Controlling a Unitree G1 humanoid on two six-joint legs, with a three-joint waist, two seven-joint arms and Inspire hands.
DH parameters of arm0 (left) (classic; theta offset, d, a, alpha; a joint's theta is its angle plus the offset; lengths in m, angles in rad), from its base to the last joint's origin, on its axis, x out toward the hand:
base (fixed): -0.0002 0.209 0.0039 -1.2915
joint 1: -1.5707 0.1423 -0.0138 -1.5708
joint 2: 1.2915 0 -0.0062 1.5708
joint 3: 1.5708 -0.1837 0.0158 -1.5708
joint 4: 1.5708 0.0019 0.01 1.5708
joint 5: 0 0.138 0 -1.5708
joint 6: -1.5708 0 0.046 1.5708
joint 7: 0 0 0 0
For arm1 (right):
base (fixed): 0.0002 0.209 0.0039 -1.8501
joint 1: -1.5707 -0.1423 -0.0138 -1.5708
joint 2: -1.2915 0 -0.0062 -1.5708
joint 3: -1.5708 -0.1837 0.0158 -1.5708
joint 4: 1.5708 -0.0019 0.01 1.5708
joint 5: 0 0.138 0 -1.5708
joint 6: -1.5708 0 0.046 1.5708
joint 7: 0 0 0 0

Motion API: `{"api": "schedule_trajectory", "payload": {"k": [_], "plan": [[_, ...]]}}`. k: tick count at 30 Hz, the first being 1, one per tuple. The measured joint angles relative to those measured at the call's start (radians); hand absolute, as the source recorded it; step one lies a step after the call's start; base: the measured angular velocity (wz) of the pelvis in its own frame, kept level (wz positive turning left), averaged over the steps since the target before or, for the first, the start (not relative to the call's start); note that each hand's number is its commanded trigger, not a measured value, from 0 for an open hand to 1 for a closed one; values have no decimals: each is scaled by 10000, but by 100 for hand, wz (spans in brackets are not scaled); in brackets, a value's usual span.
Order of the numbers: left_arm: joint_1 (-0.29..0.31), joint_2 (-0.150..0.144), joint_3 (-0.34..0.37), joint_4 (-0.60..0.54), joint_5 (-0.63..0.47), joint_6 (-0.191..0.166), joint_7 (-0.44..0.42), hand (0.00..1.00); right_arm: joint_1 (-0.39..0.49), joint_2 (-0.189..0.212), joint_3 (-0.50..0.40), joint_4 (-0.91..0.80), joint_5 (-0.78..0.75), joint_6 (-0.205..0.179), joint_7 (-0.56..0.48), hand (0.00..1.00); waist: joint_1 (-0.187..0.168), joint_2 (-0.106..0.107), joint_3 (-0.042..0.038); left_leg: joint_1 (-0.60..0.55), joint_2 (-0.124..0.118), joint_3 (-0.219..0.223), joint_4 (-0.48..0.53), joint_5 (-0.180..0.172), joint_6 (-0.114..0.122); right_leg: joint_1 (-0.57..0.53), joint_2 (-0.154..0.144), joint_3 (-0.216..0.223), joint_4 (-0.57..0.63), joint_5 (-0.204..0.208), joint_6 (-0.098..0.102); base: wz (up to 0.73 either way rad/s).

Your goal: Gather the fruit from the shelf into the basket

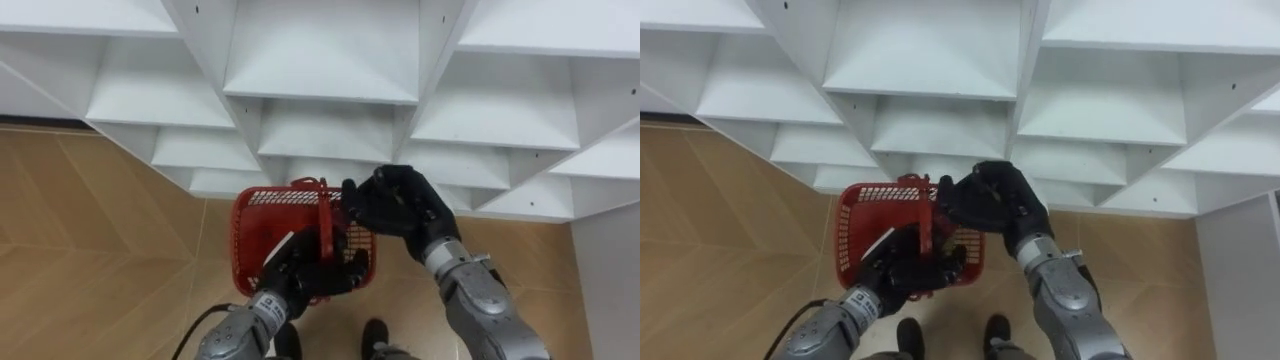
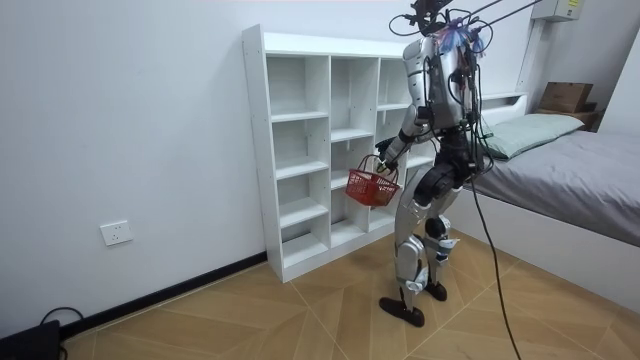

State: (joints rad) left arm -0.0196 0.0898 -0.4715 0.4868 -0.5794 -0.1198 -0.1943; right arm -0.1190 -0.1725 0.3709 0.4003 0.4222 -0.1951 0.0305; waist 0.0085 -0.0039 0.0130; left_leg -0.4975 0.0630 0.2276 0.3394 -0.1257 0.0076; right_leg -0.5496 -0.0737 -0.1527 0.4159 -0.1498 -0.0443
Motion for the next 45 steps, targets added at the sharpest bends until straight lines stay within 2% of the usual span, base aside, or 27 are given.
{"api": "schedule_trajectory", "payload": {"k": [5,8,15,26,30,31,32,33,34,45], "plan": [[-182,12,-51,-10,-213,-4,-397,100,-3,4,-2,-189,23,0,174,100,-28,-16,10,-13,-2,-19,11,1,1,3,-1,5,16,0,0,0],[-312,2,-160,-11,-752,-4,-685,100,-50,73,-7,-188,51,2,174,100,-20,-33,22,-6,-6,15,16,1,1,4,-3,23,-9,-3,6,0],[-352,-9,-213,-58,-1367,-4,-985,100,-169,199,-23,-189,2,2,168,100,-22,-38,166,-12,23,46,12,-7,-9,-27,53,107,-12,-5,9,0],[-373,4,-218,-114,-1814,-4,-1025,100,-254,238,-34,-189,-42,1,168,100,-44,-29,162,-132,116,44,65,-23,-25,-61,66,35,-34,0,3,0],[-371,30,-161,-475,-2054,-3,-1026,100,-286,238,-168,-188,-35,0,172,100,-42,-21,158,-154,114,44,61,-22,-24,-74,44,-10,-16,-1,2,1],[-371,30,-155,-562,-2082,-3,-1027,100,-283,241,-195,-187,-34,0,173,98,-41,-20,158,-154,115,45,62,-22,-24,-73,43,-12,-15,-1,3,0],[-373,26,-151,-716,-2154,-4,-1032,100,-280,247,-207,-187,8,-2,192,71,-43,-19,157,-153,115,45,64,-22,-24,-72,40,-13,-12,-1,3,0],[-374,30,-117,-790,-2150,-3,-1032,100,-284,288,-253,-187,25,-48,277,29,-55,-12,153,-153,115,44,66,-22,-23,-72,41,-15,-12,-1,2,0],[-374,30,-113,-818,-2150,-3,-1033,100,-283,288,-318,-187,24,-74,303,0,-55,-9,151,-153,115,44,66,-22,-23,-72,42,-16,-11,0,2,0],[-368,65,-15,-1153,-2144,29,-1036,100,-297,413,-521,-240,38,-463,455,0,-51,13,136,-155,122,44,144,-22,-24,-54,40,-19,23,4,-5,0]]}}
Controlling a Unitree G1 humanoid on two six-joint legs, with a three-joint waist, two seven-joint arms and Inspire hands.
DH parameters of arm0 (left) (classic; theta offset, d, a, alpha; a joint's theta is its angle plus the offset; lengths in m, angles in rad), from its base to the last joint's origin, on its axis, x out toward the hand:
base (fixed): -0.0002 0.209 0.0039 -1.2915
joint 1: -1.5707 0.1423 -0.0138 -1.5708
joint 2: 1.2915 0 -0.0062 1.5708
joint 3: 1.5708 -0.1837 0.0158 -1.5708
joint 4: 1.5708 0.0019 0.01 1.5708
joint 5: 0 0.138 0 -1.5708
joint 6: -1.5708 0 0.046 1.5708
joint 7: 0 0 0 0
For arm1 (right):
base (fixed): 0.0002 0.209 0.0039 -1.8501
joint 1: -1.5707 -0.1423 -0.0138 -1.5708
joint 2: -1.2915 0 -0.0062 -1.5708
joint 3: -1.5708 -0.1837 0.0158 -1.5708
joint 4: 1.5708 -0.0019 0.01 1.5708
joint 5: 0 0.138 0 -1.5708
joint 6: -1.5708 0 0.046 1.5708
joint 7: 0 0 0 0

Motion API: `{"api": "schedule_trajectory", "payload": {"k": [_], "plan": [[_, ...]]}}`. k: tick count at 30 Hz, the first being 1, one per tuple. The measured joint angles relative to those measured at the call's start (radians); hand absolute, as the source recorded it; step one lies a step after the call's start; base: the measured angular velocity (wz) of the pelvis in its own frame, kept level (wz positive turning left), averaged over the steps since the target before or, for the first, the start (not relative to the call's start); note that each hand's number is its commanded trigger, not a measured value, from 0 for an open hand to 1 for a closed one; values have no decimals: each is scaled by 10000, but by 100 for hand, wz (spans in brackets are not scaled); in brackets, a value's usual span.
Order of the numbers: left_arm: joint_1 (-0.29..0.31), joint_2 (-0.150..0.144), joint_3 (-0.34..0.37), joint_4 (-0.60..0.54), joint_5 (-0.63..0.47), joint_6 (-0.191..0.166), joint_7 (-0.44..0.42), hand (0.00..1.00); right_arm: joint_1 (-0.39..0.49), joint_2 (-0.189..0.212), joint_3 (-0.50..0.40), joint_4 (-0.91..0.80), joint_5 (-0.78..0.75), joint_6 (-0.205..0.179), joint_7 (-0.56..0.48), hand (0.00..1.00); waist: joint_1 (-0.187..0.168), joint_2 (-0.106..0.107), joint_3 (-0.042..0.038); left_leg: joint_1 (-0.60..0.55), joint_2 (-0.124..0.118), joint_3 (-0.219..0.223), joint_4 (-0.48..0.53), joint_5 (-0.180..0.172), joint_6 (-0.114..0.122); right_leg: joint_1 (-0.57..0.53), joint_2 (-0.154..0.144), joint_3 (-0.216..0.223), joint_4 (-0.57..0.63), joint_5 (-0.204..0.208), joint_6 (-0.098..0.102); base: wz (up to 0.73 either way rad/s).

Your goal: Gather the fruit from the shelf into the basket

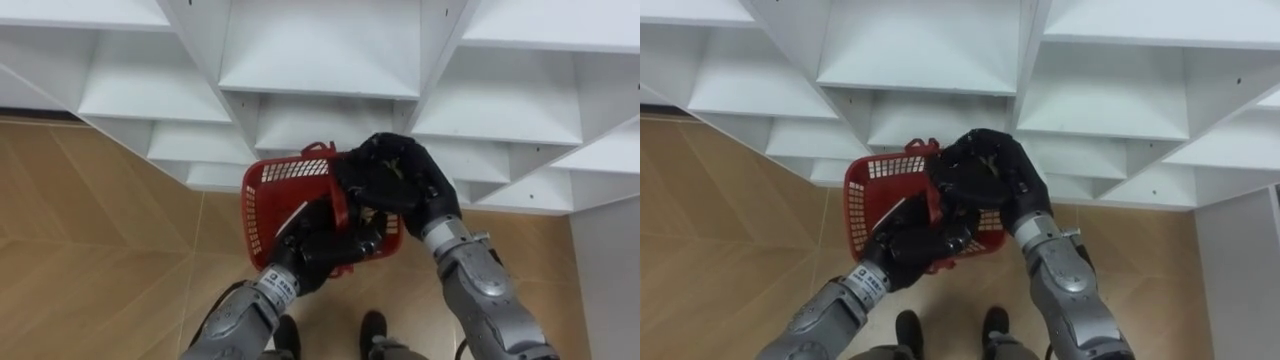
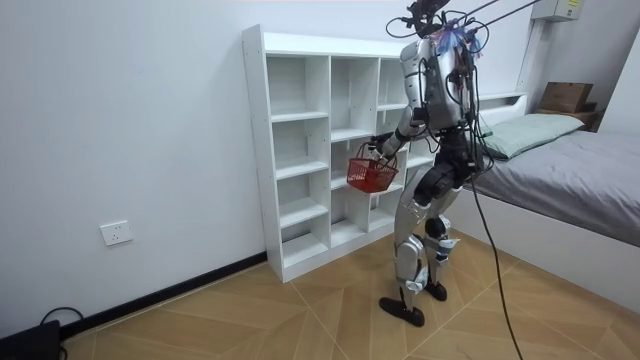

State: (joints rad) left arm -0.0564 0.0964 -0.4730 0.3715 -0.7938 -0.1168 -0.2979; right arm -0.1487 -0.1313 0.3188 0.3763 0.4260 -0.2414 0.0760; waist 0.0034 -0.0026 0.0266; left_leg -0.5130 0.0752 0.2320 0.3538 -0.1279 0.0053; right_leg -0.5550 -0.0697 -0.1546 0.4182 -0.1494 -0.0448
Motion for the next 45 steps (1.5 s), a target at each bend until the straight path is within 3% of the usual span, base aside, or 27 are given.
{"api": "schedule_trajectory", "payload": {"k": [31,38,40,45], "plan": [[0,4,181,-228,47,-11,-204,100,175,67,-91,9,354,-426,444,0,-68,39,-43,-9,48,-35,209,2,-1,11,104,124,-3,142,-65,-1],[0,9,429,-323,973,-48,-204,100,212,36,-80,5,311,-523,444,0,-209,37,-42,-14,62,-44,230,2,2,27,121,115,-42,189,-65,0],[0,45,500,-354,1224,-48,-214,100,206,2,-121,1,26,-527,444,0,-222,37,-42,-18,73,-32,233,1,2,7,126,122,-36,196,-72,-2],[14,467,496,-398,1395,-47,-351,100,209,-85,-126,-215,-1326,-634,378,0,-242,38,-43,-47,162,-12,243,-9,-22,-3,188,77,-73,229,-126,-1]]}}
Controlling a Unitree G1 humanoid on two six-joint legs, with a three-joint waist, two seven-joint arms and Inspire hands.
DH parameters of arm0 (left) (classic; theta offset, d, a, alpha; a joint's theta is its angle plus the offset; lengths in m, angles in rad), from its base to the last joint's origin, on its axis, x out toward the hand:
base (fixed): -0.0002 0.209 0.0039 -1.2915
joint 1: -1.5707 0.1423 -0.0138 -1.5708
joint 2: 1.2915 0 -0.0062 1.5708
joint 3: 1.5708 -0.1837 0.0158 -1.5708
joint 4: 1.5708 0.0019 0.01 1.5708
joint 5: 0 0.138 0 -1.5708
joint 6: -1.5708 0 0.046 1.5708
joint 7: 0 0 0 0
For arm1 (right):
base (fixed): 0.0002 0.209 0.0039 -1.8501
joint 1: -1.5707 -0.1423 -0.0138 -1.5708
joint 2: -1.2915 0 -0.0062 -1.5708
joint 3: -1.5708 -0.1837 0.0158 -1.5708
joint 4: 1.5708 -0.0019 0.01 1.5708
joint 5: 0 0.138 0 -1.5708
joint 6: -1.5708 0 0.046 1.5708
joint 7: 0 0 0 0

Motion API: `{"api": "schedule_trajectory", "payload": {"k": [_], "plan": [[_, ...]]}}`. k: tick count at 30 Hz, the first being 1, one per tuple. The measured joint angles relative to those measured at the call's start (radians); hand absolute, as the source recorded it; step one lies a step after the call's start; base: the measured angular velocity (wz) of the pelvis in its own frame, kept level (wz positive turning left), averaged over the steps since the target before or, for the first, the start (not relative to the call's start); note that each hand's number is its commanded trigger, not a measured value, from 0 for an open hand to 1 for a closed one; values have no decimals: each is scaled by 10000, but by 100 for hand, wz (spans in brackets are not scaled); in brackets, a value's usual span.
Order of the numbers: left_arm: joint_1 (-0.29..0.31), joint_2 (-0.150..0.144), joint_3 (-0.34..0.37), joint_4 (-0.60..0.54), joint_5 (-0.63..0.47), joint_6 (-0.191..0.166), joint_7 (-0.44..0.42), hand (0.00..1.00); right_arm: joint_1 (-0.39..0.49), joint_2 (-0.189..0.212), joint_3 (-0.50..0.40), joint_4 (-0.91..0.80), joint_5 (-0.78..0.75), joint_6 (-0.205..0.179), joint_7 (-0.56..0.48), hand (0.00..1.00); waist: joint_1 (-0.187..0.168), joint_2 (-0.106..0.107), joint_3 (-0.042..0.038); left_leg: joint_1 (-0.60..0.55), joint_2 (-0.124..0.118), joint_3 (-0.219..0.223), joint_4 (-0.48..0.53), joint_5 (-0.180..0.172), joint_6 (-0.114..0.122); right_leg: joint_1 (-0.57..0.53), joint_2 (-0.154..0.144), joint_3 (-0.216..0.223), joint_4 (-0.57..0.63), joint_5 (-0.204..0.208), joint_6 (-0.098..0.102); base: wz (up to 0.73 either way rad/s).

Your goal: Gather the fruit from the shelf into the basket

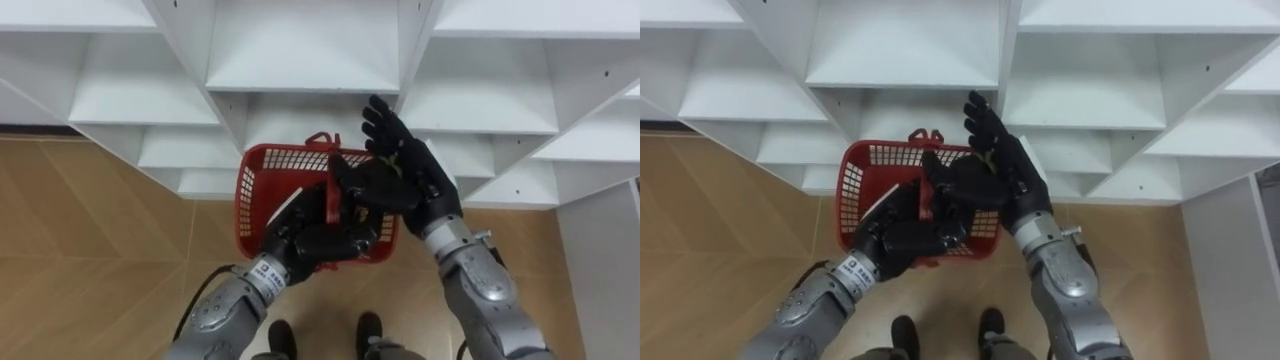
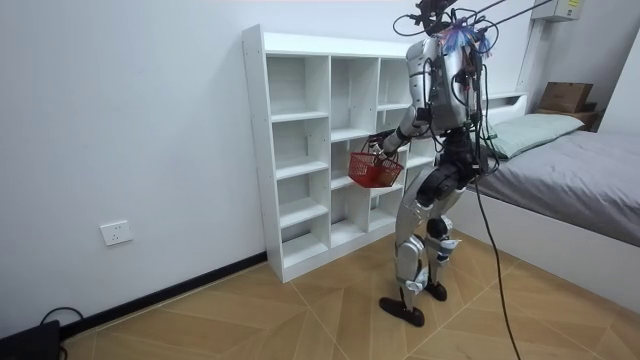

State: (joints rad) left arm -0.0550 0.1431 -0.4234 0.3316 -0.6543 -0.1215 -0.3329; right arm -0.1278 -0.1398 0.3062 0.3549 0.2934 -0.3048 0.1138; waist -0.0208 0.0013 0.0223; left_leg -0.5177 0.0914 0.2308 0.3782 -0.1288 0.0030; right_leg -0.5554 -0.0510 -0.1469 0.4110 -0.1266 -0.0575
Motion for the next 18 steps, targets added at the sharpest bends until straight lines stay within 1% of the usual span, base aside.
{"api": "schedule_trajectory", "payload": {"k": [3,5,10,16,18], "plan": [[0,64,-79,0,17,1,-10,100,6,-195,-8,-225,-622,-7,-54,0,-33,1,-2,-14,-1,-3,18,1,-2,-2,4,-6,-1,5,-7,0],[-1,128,-126,-3,17,1,-43,100,25,-260,8,-292,-765,-16,-53,0,-53,-6,-8,-14,1,-3,17,1,-2,-2,4,-5,-10,5,-7,0],[7,145,-128,1,205,33,-54,100,128,-337,10,-551,-1481,-30,-95,0,-66,-22,-19,-14,5,-2,20,2,-1,0,-4,-16,23,6,-9,0],[47,298,-126,1,393,101,-54,100,335,-364,89,-691,-1973,-35,-98,0,-64,-54,-39,-10,33,29,42,2,0,-11,-12,10,31,6,-8,0],[47,298,-124,2,393,107,-55,100,426,-466,134,-934,-2237,-36,-151,0,-38,-56,-41,-10,32,27,42,1,1,-17,-16,9,35,6,-8,0]]}}
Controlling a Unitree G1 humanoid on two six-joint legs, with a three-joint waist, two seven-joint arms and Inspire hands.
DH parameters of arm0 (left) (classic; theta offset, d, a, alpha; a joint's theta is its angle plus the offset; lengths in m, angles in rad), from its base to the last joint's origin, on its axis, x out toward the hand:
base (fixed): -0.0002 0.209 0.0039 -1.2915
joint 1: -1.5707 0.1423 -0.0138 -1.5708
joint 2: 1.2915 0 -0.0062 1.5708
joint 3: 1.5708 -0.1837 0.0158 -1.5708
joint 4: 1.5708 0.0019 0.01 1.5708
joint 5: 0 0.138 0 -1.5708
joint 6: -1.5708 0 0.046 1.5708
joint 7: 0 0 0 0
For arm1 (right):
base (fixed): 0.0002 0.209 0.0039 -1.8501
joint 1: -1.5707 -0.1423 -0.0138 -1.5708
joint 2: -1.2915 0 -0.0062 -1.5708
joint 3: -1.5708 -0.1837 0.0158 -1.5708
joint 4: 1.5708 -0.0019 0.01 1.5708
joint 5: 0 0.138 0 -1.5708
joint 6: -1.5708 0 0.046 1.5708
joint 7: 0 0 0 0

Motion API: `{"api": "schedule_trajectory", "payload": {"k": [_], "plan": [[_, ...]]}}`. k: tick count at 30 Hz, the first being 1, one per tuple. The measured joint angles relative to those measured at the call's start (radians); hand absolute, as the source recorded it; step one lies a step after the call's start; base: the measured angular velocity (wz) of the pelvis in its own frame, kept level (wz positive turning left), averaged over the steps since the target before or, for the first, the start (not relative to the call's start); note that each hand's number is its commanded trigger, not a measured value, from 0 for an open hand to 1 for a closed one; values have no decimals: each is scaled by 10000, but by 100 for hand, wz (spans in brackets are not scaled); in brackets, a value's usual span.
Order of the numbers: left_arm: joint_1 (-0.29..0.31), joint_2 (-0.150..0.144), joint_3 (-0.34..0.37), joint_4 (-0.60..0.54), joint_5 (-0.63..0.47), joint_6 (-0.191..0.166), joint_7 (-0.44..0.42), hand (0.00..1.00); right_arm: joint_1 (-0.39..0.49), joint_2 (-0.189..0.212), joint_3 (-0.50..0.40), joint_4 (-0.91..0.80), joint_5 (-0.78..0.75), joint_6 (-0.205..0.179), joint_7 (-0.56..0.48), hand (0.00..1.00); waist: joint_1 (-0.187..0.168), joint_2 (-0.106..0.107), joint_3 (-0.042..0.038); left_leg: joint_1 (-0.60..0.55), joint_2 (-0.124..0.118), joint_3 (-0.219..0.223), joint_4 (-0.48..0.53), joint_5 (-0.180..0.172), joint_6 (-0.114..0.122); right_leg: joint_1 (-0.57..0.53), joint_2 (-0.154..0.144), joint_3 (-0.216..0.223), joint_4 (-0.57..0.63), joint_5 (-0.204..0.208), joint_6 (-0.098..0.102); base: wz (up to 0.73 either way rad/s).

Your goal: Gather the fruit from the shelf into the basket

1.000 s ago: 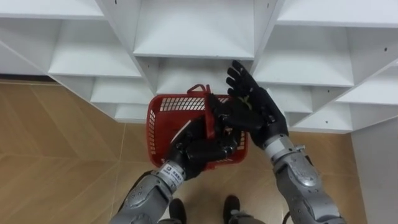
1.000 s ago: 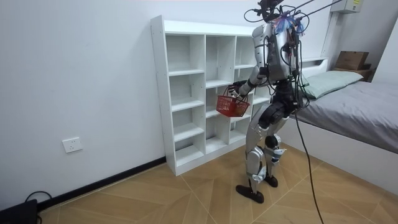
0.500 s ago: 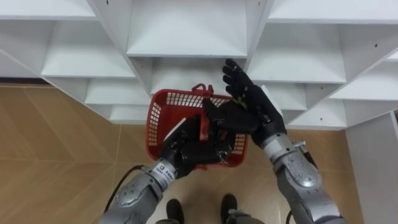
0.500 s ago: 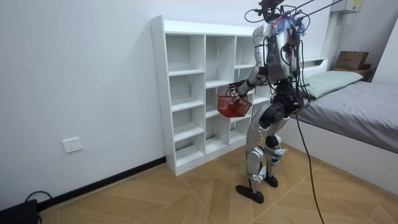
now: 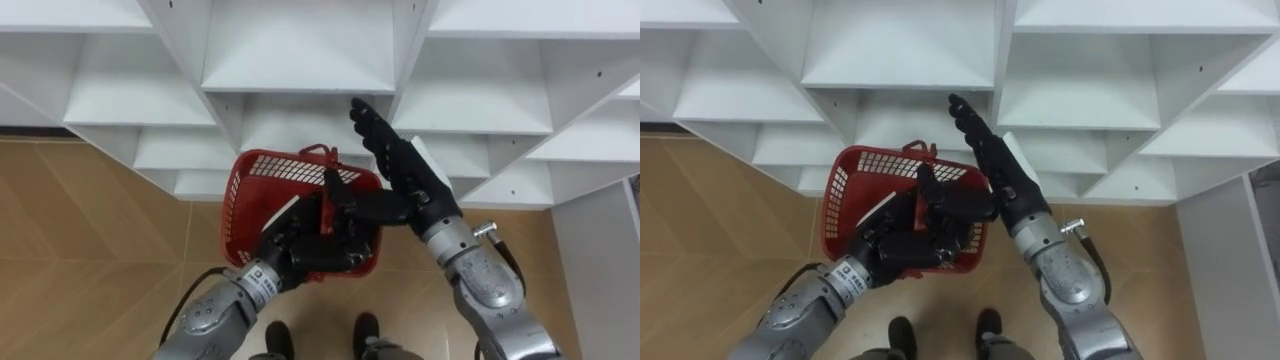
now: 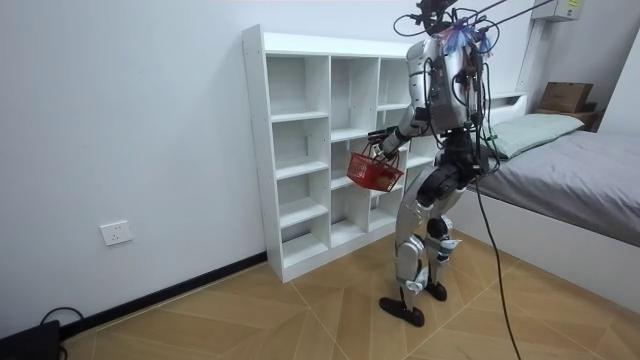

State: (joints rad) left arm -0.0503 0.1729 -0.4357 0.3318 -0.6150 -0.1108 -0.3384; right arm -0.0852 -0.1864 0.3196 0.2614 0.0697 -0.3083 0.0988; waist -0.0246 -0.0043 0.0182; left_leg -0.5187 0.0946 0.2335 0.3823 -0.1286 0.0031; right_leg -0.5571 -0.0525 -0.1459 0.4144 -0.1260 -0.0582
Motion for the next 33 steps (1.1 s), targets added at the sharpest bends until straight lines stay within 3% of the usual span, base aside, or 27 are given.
{"api": "schedule_trajectory", "payload": {"k": [14,17,24,27,30,33], "plan": [[26,0,-8,9,1,14,-2,100,127,-126,132,-62,-15,-69,-112,0,6,-13,-8,46,-3,4,-12,0,-1,47,5,-3,-13,2,-3,0],[118,17,21,14,539,15,-10,100,322,-125,115,-58,-32,-70,-109,0,20,-15,-8,220,-24,-4,-72,-4,-8,231,28,4,-106,1,-2,0],[838,509,-11,317,1585,15,-485,100,1008,-314,142,529,13,-70,159,0,-12,-157,15,926,-33,22,-385,-27,-49,935,66,1,-398,-7,34,-2],[890,552,51,751,1766,10,-615,100,1096,-497,92,1139,-72,-68,111,0,2,-201,10,971,-36,9,-366,-40,-56,1073,77,-56,-510,-5,50,5],[1146,840,357,1110,1959,-26,-654,100,1340,-815,7,2197,-870,266,38,0,25,-234,9,1195,-40,0,-498,-41,-57,1319,105,-52,-685,9,75,2],[1345,1150,453,1447,1952,-91,-668,100,1683,-939,-195,2949,-894,281,-60,0,15,-228,8,1469,-29,-11,-533,-69,-95,1626,128,-78,-729,5,73,0]]}}
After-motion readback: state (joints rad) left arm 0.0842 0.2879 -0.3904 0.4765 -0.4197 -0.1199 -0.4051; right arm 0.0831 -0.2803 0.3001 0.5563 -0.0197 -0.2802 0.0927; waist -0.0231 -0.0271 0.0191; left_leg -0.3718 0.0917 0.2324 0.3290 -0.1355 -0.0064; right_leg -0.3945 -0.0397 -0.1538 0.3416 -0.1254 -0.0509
